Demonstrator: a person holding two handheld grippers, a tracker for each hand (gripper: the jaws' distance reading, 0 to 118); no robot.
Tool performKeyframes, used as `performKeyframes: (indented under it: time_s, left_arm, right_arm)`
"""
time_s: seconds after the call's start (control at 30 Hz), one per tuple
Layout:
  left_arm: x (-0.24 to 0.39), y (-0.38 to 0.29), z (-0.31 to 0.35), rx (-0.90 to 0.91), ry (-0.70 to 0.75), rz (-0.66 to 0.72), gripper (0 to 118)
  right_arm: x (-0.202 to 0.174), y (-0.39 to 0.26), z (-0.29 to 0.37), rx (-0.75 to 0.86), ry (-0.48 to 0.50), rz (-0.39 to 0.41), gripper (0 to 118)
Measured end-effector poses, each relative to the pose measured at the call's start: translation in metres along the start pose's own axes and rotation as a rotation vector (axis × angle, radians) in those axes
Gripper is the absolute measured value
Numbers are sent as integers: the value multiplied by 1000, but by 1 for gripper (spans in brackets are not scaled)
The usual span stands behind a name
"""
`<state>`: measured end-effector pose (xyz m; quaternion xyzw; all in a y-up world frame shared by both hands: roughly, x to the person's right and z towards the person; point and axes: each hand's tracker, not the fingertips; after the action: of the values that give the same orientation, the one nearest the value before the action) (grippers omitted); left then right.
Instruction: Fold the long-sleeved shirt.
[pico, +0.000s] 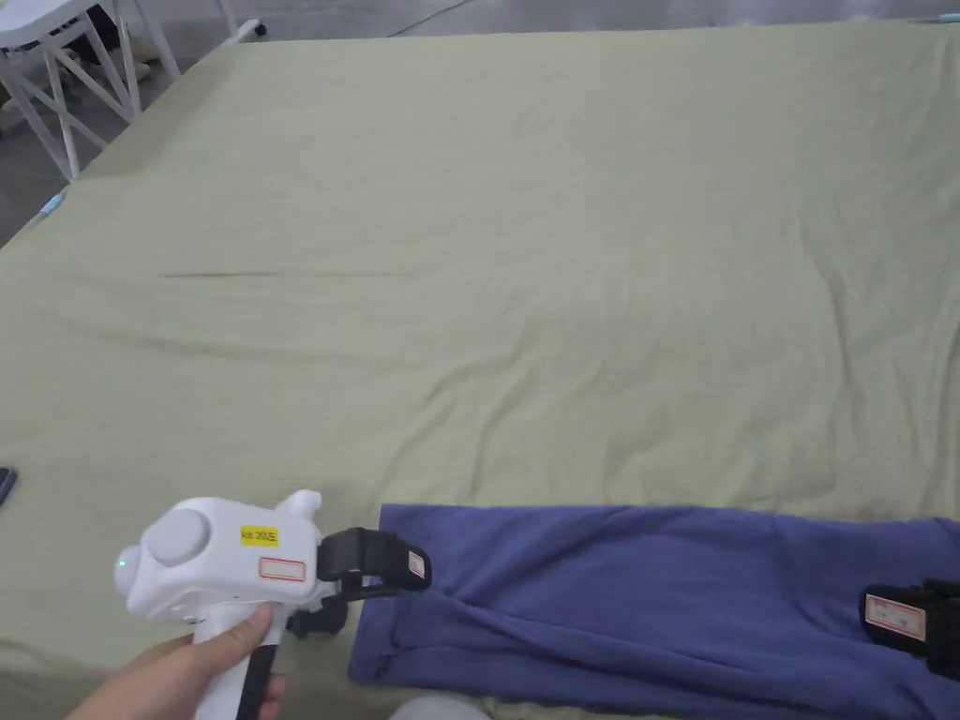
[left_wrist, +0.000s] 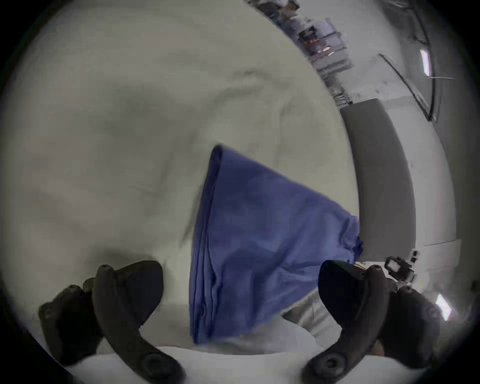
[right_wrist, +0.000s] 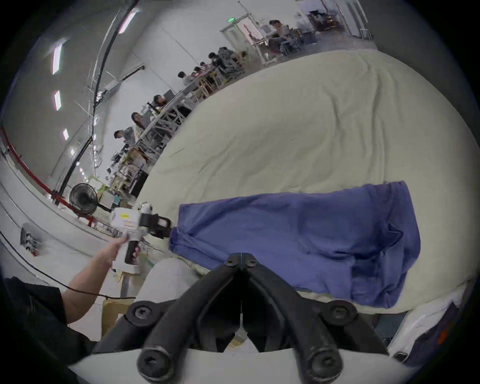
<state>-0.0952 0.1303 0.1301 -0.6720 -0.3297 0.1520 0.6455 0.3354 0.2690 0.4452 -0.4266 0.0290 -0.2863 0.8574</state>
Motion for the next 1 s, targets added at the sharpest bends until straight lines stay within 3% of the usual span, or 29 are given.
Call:
performKeyframes:
  time_s: [0.07,0.1,0.3,0.43,0.47,0.5,0.53,0.57,0.6,0.63,0.67,0.8,1.0]
  left_arm:
    - [20,-2,1,38,21,-65,118]
    - [-6,16,-1,32,24,-75,118]
    - [2,15,-11,77,-27,-79,118]
    - [-27,26,-12,103,-350,113,117]
    - [-37,28,-18,101,-465,166,108]
    - [-40,27,-27,86,-500,212,66]
    - [-46,28,-37,79,-497,229,15]
    - [-47,28,-50,60,-391,220,0]
    - [-50,26,-61,24,-235,170,0]
    - [-51,23,-65,78,-407,189,0]
    - [-49,26,-59,66,-492,238,0]
    - [-44,21,-26,70,-365,131,0]
    - [-43,13,43,96,-433,134,0]
  right_arm:
    - [-5,2,-7,-7,8,-2,0]
    - [-8,2,-12,-13,22,-8,0]
    - [-20,-3,-42,-77,81,-3,0]
    - [-25,-6,-55,-99,129,-15,0]
    - [-25,-7,-57,-99,148,-23,0]
    - [-25,-7,-58,-98,161,-29,0]
    - [-26,-6,-59,-100,165,-33,0]
    - [-28,-5,-59,-100,165,-33,0]
    - [-29,-4,-59,-100,164,-32,0]
    - [-30,-3,-59,-96,154,-27,0]
    - [-31,-2,-58,-94,144,-23,0]
    - [-33,-1,-51,-88,126,-27,0]
    - [-47,0,-47,-83,124,-31,0]
